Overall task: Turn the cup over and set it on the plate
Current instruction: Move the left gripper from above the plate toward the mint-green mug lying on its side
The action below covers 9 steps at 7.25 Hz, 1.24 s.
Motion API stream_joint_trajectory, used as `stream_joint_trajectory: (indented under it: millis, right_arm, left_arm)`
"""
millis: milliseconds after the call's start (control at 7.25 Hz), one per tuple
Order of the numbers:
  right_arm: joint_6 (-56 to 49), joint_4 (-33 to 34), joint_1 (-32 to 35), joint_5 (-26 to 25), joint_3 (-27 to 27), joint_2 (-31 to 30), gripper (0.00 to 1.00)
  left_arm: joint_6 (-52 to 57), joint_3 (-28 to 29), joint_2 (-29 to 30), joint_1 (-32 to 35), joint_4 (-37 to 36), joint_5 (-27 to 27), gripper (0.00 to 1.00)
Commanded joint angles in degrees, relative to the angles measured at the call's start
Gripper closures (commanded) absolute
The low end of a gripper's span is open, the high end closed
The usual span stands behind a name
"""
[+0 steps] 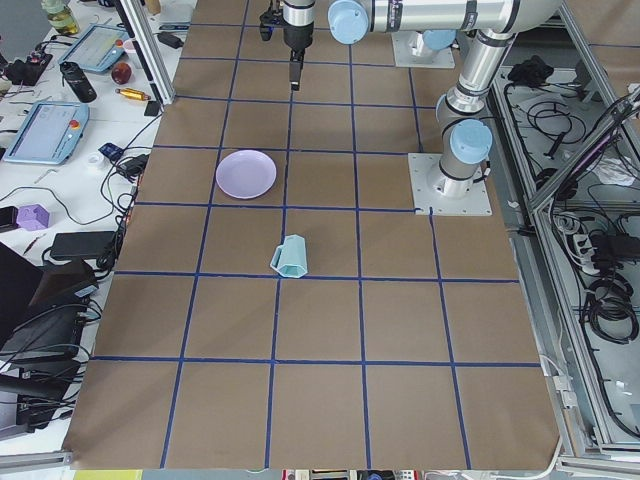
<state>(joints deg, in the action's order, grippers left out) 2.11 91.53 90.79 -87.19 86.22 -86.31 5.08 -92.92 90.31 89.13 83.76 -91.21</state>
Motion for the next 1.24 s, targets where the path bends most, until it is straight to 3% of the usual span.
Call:
stream_joint_trajectory:
  millis: [0,414,1103]
  right_arm:
    - [0.0,-0.04,0.0,0.0,0.0,0.0,0.0]
    - [0.0,-0.04,0.0,0.0,0.0,0.0,0.0]
    - [0.0,-0.04,0.0,0.0,0.0,0.0,0.0]
  left_arm:
    - [-0.25,0.11,0.04,-0.18,0.0,0.33,0.0]
    - [1.15,0.64,1.87,-3.33,0.35,0.51,0.0]
    - [28.94,0.11,4.95,-23.6,0.62,3.66,0.0]
